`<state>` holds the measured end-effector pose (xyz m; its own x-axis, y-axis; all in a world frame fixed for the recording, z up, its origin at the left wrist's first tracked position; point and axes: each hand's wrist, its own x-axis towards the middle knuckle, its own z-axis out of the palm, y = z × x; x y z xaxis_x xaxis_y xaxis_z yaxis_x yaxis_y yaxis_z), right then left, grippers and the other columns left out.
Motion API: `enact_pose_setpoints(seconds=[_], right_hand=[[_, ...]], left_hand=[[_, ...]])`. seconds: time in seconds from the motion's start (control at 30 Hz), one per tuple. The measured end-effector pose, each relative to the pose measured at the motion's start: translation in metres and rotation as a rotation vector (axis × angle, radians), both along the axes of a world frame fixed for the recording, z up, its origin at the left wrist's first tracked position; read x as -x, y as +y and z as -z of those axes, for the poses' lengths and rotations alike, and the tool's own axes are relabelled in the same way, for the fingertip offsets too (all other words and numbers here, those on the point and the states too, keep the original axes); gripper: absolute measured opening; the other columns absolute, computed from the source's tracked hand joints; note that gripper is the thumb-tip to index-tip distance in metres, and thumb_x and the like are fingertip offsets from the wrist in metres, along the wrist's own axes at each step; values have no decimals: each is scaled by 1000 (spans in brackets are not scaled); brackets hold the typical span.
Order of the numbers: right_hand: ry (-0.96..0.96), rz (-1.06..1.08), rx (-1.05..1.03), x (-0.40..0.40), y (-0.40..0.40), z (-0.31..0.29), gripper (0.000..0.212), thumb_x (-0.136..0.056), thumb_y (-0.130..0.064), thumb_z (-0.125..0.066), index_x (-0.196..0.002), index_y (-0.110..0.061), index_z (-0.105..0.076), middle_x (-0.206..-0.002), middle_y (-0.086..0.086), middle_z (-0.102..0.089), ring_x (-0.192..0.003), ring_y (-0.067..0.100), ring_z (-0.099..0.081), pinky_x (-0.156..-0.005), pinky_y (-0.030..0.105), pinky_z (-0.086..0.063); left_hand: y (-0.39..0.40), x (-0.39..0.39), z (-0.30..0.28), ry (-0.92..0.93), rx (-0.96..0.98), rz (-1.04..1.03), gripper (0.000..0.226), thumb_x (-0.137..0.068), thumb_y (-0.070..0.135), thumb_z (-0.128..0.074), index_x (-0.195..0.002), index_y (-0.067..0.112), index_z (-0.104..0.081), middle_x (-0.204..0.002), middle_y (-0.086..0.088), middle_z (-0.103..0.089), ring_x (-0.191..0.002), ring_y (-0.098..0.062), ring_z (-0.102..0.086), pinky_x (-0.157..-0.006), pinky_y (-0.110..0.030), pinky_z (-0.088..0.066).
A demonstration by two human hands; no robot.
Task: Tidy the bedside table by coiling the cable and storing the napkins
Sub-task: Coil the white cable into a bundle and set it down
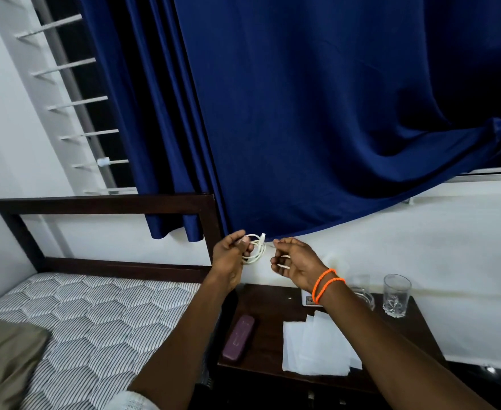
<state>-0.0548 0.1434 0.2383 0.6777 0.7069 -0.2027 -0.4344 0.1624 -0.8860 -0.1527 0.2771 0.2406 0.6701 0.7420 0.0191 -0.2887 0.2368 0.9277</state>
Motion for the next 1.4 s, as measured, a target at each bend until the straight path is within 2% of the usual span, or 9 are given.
enact_pose_setpoints(seconds=[0.13, 0.33, 0.53, 0.63, 0.77, 0.87, 0.97, 1.17, 1.4], right_hand=[[-99, -139, 87, 9, 1, 7, 13, -100, -19, -58, -102, -11, -69, -72, 5, -61, -61, 18, -62, -61, 30, -54], [-289, -187, 186, 16, 3, 2, 11, -97, -12, -61, -103, -13, -70, -92, 4, -71, -87, 19, -65, -73, 31, -53], [-51, -140, 37, 18, 6, -7, 18, -95, 5, -56, -106, -4, -67, -86, 12, -72, -73, 20, -67, -68, 30, -56], [-4, -134, 21, 18, 6, -8, 16, -99, -12, -55, -108, -9, -69, -93, 11, -76, -84, 22, -71, -76, 32, -55], [-21, -165, -32, 17, 8, -12, 31, -93, -45, -65, -100, -16, -74, -96, 8, -76, -85, 18, -72, -78, 31, -56], [-65, -166, -43, 18, 9, -15, 41, -86, -47, -73, -109, -13, -74, -96, 7, -76, -87, 17, -72, -78, 31, -56], [-91, -166, -28, 18, 9, -17, 33, -84, -38, -77, -108, -15, -74, -93, 4, -72, -86, 16, -69, -82, 33, -52], [0, -75, -28, 13, 8, -13, 14, -90, -25, -72, -96, -13, -69, -86, 5, -72, -78, 17, -70, -72, 31, -53], [3, -116, -74, 4, 7, -9, 21, -88, -25, -76, -96, -6, -73, -89, 10, -72, -80, 20, -69, -73, 31, -59]], left_hand=[[-5, -8, 8, -17, -37, -132, 27, -100, -2, -55, -127, -5, -60, -83, -11, -65, -68, -16, -59, -72, -29, -52], [-12, -14, 14, -21, -59, -224, 28, -102, 4, -53, -128, -2, -62, -89, -12, -69, -77, -15, -64, -77, -26, -55], [-21, -11, 18, 129, -420, -346, 27, -104, 16, -54, -127, 8, -67, -114, -12, -73, -100, -20, -70, -92, -34, -57], [-23, -8, 14, 178, -615, -413, 30, -104, 19, -52, -128, 7, -66, -120, -12, -67, -107, -20, -66, -98, -36, -53], [-29, -9, 14, 216, -842, -494, 28, -104, 10, -51, -126, 6, -68, -117, -14, -64, -99, -11, -58, -89, -15, -42], [-28, -10, 13, 217, -828, -505, 29, -104, 12, -51, -128, 8, -67, -116, -14, -63, -98, -10, -58, -88, -8, -41], [-25, -10, 13, 179, -721, -411, 30, -105, 16, -53, -131, 7, -65, -121, -13, -65, -110, -20, -65, -101, -36, -52], [-21, -11, 5, 20, -166, -61, 26, -104, 16, -54, -114, -1, -71, -106, -19, -74, -101, -31, -69, -91, -40, -57], [-9, 4, 5, 164, -437, 142, 20, -99, 5, -59, -111, 1, -74, -108, -23, -75, -97, -30, -72, -93, -44, -57]])
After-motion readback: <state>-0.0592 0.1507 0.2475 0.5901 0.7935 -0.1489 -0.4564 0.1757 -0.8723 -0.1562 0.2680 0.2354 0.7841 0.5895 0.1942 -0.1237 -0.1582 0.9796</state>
